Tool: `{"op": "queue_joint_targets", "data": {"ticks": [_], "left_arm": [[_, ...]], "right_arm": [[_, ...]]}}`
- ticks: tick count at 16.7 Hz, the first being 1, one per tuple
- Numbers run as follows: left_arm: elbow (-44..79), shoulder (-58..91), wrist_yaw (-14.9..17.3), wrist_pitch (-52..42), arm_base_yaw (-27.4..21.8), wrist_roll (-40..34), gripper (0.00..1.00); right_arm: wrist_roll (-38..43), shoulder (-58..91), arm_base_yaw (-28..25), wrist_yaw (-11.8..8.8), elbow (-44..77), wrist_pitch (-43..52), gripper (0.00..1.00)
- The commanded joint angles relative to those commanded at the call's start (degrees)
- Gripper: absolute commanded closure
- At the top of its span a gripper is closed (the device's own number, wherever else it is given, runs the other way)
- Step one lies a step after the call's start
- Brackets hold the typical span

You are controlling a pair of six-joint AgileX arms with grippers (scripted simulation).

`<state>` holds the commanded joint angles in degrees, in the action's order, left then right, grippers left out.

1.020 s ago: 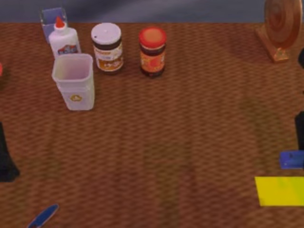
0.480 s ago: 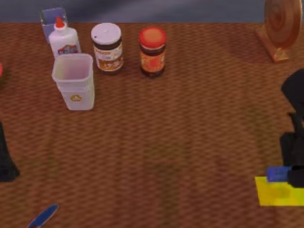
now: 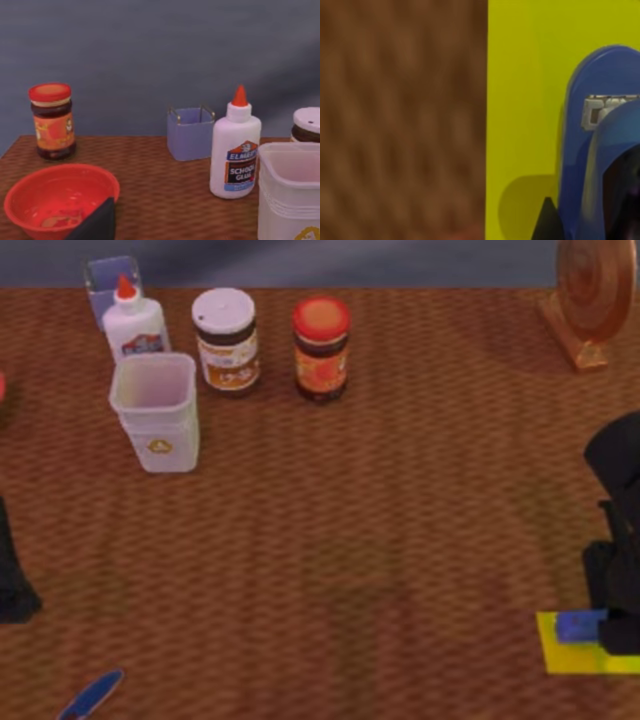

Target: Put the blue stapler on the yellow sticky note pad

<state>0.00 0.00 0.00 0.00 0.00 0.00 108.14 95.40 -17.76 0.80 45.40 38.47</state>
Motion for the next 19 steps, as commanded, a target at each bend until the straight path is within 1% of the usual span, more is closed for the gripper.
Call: {"op": "queue_joint_targets", "data": {"ticks": [13,14,19], "left_arm": [[0.0,0.0,0.0,0.0,0.0,0.0,0.0],[0.0,0.0,0.0,0.0,0.0,0.0,0.0],[0.0,0.0,0.0,0.0,0.0,0.0,0.0]], "right_arm": [[0.0,0.0,0.0,0.0,0.0,0.0,0.02],[0.0,0.0,0.0,0.0,0.0,0.0,0.0],[0.0,0.0,0.0,0.0,0.0,0.0,0.0]]}}
